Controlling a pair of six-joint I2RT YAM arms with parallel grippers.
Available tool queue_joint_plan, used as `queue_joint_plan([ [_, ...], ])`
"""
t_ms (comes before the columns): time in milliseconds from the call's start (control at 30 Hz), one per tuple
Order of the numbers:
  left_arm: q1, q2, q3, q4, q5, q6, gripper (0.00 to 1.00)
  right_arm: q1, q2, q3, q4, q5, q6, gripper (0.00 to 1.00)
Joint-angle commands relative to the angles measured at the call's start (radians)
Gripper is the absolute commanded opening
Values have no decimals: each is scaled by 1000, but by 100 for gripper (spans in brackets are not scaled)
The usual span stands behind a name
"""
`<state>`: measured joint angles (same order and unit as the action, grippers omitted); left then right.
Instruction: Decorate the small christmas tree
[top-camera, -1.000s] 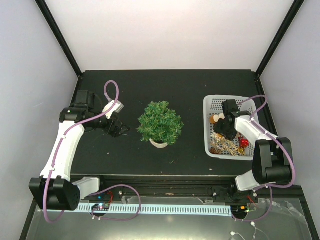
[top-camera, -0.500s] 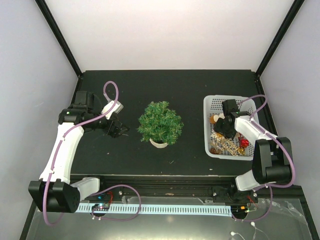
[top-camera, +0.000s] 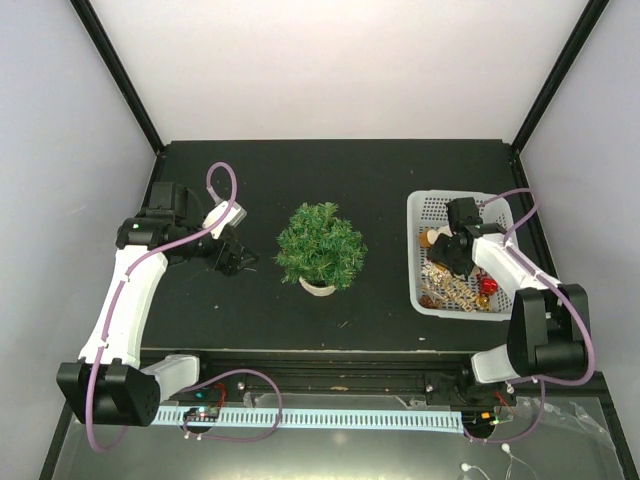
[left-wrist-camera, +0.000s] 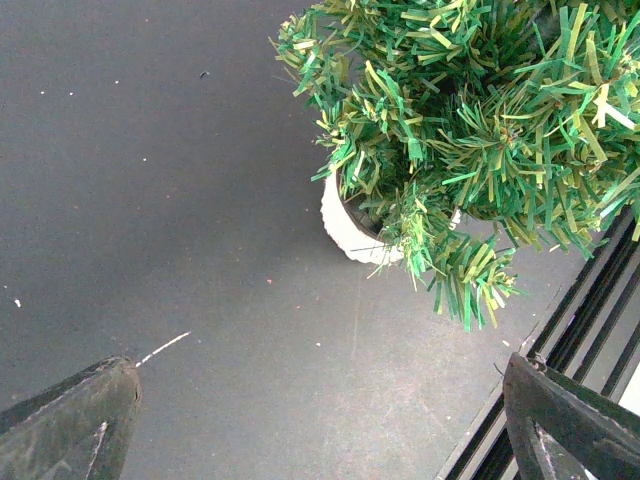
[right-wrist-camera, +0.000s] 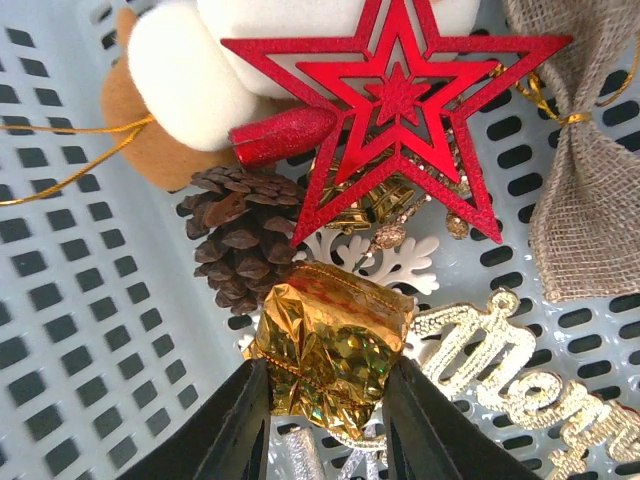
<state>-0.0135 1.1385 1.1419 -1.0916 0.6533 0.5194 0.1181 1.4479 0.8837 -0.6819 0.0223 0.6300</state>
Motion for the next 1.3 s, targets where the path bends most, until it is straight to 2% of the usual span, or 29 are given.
queue_joint_plan([
  [0,-4,-19,4,2,-10,-8,99,7,-56,2,-22,32,-13,33],
  [367,-5,-14,2,8,-9,-6,99,86,-111,60,-95,122,-32,33],
  [500,-4,-14,-2,9,-13,-6,99,217,-148,149,-174,261,-39,33],
  [633,-5,-11,-5,14,-19,-5,99,339,-216,240,-224,306,-50,33],
  [767,-5,-11,-11,19,-25,-4,99,447,-324,301,-216,275,-78,33],
  [933,-5,-5,-15,30,-29,-5,99,591,-430,330,-139,155,-142,34],
  [1133,-6,8,-1,32,-23,-13,99,801,-350,352,-67,143,-180,34],
  [1267,-6,-3,-1,30,-29,-15,99,886,-283,391,-55,166,-197,34],
])
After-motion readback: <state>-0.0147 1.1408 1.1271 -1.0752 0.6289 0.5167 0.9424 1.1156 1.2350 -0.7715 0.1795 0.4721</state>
